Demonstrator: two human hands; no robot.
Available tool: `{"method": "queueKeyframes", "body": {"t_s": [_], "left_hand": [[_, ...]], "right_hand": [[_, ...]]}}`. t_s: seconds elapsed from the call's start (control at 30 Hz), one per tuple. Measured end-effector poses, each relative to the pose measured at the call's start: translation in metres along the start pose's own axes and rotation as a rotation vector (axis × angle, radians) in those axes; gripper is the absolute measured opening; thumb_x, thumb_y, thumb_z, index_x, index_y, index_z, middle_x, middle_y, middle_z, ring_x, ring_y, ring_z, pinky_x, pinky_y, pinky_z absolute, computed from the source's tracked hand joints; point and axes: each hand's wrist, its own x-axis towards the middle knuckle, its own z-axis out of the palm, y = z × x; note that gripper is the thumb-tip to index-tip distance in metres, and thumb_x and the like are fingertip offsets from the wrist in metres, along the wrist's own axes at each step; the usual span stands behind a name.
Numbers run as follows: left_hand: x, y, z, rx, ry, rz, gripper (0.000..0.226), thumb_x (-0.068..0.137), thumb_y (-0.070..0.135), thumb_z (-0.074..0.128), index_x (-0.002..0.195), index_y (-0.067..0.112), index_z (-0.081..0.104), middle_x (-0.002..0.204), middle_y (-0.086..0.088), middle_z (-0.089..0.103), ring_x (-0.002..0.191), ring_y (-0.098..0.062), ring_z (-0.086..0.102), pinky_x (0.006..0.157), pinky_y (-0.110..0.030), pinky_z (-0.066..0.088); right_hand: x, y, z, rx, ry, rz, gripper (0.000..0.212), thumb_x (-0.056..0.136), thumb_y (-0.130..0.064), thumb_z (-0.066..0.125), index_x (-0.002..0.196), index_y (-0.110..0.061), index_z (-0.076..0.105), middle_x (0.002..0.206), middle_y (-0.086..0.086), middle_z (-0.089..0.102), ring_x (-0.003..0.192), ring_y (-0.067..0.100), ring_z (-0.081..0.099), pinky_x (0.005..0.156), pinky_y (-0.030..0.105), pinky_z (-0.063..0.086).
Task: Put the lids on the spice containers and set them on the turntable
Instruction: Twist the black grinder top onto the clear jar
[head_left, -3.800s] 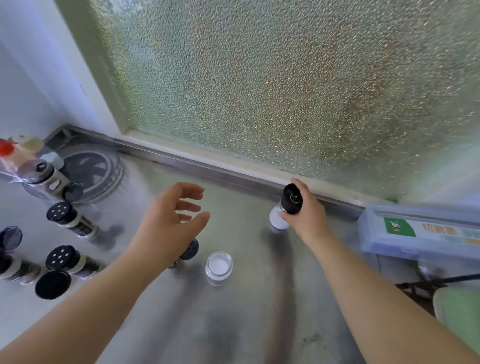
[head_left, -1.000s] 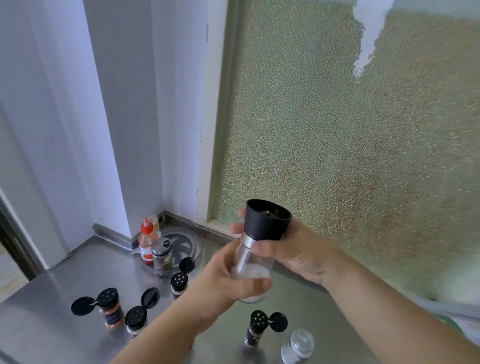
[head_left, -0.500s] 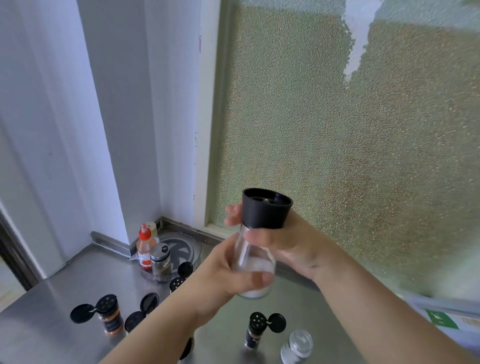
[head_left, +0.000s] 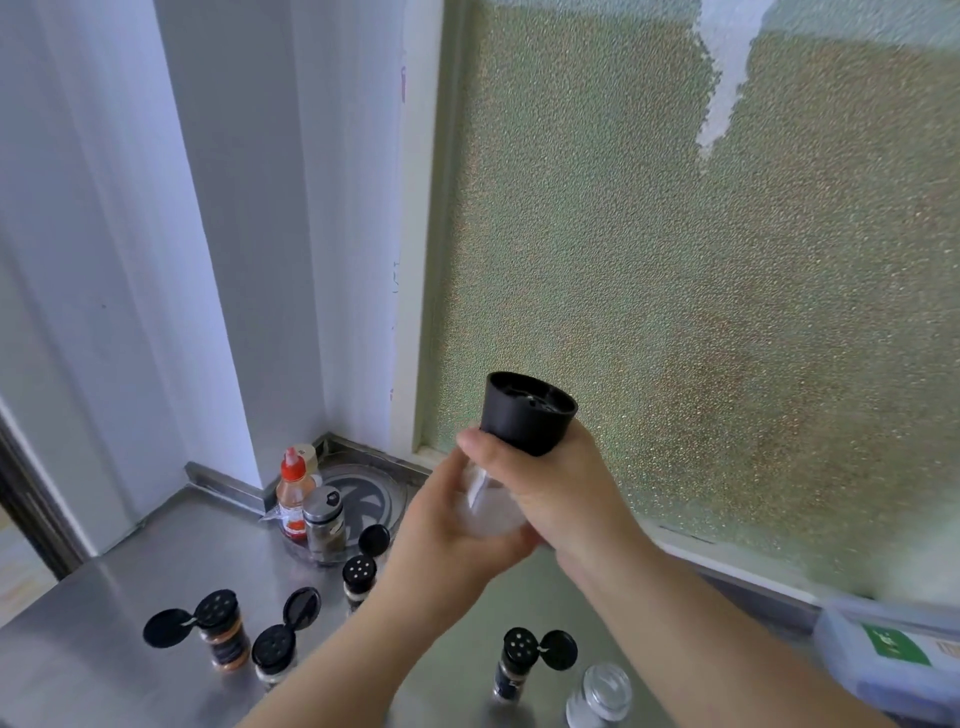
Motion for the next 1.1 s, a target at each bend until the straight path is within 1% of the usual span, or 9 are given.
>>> {"method": "queueKeyframes", "body": {"t_s": [0.07,0.17,0.3,0.5,0.6,0.73,0.93,1.03,1.1], "left_hand": [[0.001,0.0,0.002,0.093,0.089,0.036,0.057,0.06,0.028,0.076,0.112,0.039,0.054,0.109,0.019,0.067,0.104,0.006,0.058,0.087,-0.02,0.048],[0.003,-0.001,-0.011,-0.042,-0.007,-0.063,0.053,0.054,0.033,0.075,0.104,0.031,0.059,0.1,0.009,0.07,0.093,0.0,0.063,0.079,-0.017,0.051],[0.003,0.0,-0.026,-0.232,-0.229,-0.155,0.049,0.053,0.027,0.076,0.099,0.018,0.061,0.09,-0.004,0.065,0.084,-0.013,0.061,0.073,-0.018,0.05],[0.0,-0.002,-0.014,-0.044,-0.039,-0.015,0.046,0.065,0.022,0.074,0.107,0.019,0.056,0.105,-0.011,0.066,0.098,-0.024,0.062,0.083,-0.027,0.05],[-0.002,-0.004,-0.015,0.049,0.006,0.012,0.048,0.063,0.028,0.073,0.106,0.022,0.055,0.101,-0.006,0.067,0.096,-0.024,0.06,0.08,-0.029,0.05],[-0.002,0.003,-0.019,-0.057,-0.178,-0.065,0.048,0.061,0.024,0.076,0.106,0.027,0.058,0.104,-0.007,0.066,0.091,-0.013,0.063,0.08,-0.023,0.051],[0.0,0.001,-0.014,0.139,0.01,0.045,0.046,0.066,0.026,0.075,0.106,0.028,0.054,0.101,0.004,0.067,0.096,-0.012,0.062,0.083,-0.026,0.05],[0.002,-0.007,-0.016,0.308,0.106,0.075,0.051,0.061,0.043,0.071,0.106,0.032,0.05,0.102,0.009,0.063,0.098,-0.008,0.059,0.085,-0.029,0.049],[0.004,-0.009,-0.02,0.349,0.104,0.079,0.051,0.058,0.047,0.069,0.103,0.035,0.049,0.1,0.009,0.062,0.096,-0.006,0.058,0.081,-0.023,0.048]], "right_hand": [[-0.001,0.002,0.005,-0.022,0.047,-0.033,0.04,0.058,-0.039,0.083,0.088,-0.021,0.064,0.07,-0.01,0.066,0.067,0.002,0.064,0.065,0.022,0.046],[0.005,0.002,-0.011,0.136,-0.293,-0.037,0.075,0.043,-0.049,0.087,0.107,-0.022,0.059,0.094,-0.005,0.069,0.097,0.011,0.065,0.082,0.03,0.053],[0.015,-0.007,-0.035,0.264,-0.613,0.023,0.074,0.054,-0.03,0.087,0.12,-0.01,0.058,0.111,0.007,0.066,0.109,0.022,0.06,0.093,0.033,0.05],[0.006,-0.004,-0.016,0.221,-0.322,-0.01,0.031,0.058,-0.007,0.076,0.087,-0.014,0.068,0.078,-0.003,0.072,0.076,0.008,0.066,0.071,0.021,0.052],[0.005,-0.004,-0.017,0.191,-0.371,-0.043,0.054,0.045,-0.018,0.09,0.095,-0.019,0.067,0.088,-0.002,0.072,0.086,0.011,0.066,0.08,0.025,0.052],[0.013,-0.012,-0.032,0.367,-0.522,0.058,0.105,0.039,-0.04,0.092,0.134,-0.027,0.047,0.125,0.007,0.063,0.117,0.017,0.059,0.09,0.028,0.051],[0.009,-0.018,-0.019,0.177,-0.212,-0.094,0.058,0.045,-0.034,0.081,0.1,-0.026,0.065,0.091,-0.007,0.072,0.087,0.007,0.067,0.074,0.023,0.052],[0.006,-0.015,-0.018,-0.094,-0.104,-0.109,0.078,0.038,-0.062,0.081,0.107,-0.035,0.059,0.099,-0.013,0.071,0.095,0.005,0.066,0.089,0.033,0.053],[0.006,-0.025,-0.029,-0.235,-0.25,-0.091,0.102,0.034,-0.076,0.076,0.126,-0.046,0.044,0.127,-0.013,0.058,0.118,0.004,0.055,0.104,0.033,0.043]]}}
